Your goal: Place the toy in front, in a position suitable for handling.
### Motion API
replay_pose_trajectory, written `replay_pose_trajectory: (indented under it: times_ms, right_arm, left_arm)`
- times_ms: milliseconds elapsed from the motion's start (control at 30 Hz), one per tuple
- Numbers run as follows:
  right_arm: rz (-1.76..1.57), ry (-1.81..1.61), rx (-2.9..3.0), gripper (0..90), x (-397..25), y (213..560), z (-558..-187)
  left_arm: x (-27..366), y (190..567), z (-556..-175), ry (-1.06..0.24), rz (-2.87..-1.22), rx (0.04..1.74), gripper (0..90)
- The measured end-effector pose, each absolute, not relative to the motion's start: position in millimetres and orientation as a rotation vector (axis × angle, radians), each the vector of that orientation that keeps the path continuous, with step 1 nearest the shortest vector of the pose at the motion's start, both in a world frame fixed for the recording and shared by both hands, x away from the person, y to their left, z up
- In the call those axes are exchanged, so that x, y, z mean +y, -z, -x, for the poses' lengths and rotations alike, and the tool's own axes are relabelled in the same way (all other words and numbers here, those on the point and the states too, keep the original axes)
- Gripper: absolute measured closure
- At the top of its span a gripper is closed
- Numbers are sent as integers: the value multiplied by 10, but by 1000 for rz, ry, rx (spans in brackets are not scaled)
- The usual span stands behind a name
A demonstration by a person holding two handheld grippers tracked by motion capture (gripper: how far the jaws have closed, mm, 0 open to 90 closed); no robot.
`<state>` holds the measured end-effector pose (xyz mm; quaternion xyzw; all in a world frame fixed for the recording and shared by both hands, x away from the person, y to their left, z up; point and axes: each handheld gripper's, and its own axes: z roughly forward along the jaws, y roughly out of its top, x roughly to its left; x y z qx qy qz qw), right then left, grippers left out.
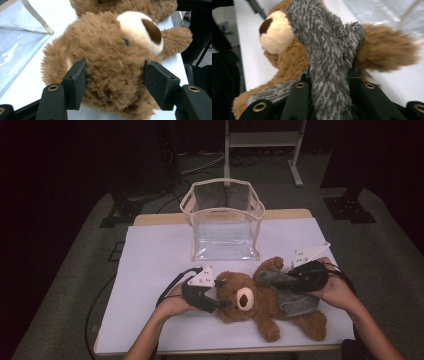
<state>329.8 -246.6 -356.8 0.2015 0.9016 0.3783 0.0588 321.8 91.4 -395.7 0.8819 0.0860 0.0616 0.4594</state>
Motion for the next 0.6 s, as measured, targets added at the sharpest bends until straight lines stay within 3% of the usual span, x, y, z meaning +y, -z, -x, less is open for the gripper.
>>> replay_pose_trajectory:
  times_ms: [267, 400, 500, 600]
  right_arm:
    - [-534, -1148, 2798, 717, -2332, 3667, -3129]
    - [-527, -1165, 2792, 717, -2346, 3689, -3084]
    - [-524, -1174, 2787, 716, -2359, 3691, -3065]
    - [-517, -1178, 2775, 713, -2398, 3654, -3051]
  left_arm:
    - [939, 3797, -3286, -178, -2104, 251, 247]
    - [830, 3830, -3362, -127, -2133, 275, 210]
    - [774, 3891, -3417, -50, -2147, 281, 221]
    - [780, 3928, -3416, 15, -2138, 265, 315]
